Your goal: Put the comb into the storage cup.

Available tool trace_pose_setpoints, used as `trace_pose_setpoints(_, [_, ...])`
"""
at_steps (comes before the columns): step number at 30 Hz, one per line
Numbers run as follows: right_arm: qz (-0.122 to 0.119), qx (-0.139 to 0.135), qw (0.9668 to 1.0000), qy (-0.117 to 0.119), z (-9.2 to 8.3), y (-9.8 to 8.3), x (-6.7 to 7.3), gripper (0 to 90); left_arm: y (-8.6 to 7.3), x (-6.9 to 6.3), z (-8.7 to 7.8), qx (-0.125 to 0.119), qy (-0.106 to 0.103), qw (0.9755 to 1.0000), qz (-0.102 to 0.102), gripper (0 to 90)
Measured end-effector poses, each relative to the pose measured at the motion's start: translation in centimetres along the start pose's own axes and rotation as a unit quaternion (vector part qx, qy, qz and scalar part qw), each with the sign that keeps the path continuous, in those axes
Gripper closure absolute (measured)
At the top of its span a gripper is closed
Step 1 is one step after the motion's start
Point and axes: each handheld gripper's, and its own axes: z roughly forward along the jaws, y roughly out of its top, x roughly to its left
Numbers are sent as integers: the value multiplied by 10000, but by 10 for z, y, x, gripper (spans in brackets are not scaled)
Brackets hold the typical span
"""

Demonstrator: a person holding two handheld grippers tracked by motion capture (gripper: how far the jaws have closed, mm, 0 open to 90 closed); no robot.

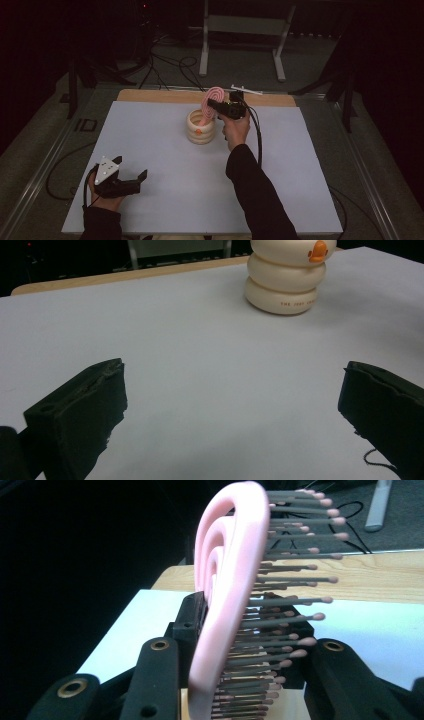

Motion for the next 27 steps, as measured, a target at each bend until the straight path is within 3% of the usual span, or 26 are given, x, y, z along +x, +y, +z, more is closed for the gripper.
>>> trace_pose_setpoints(5, [-9, 20, 10000, -47, -2, 0, -2, 618, 0, 0, 0, 4, 5, 10000, 0, 3])
trace_pose_setpoints(11, [-181, 83, 9996, -222, -8, 1, -6, 557, 0, 0, 0, 2, 5, 10000, 7, 3])
trace_pose_setpoints(19, [-460, 81, 9983, -358, -21, 3, -13, 333, 0, -1, 0, -18, 22, 10000, -2, 3])
trace_pose_setpoints(26, [-634, 44, 9973, -376, -33, 7, -16, 231, 1, 0, -1, -43, 75, 10000, -16, 3])
trace_pose_setpoints(27, [-773, 68, 9960, -439, -40, 7, -17, 163, 1, 0, -1, -42, 85, 10000, -8, 2])
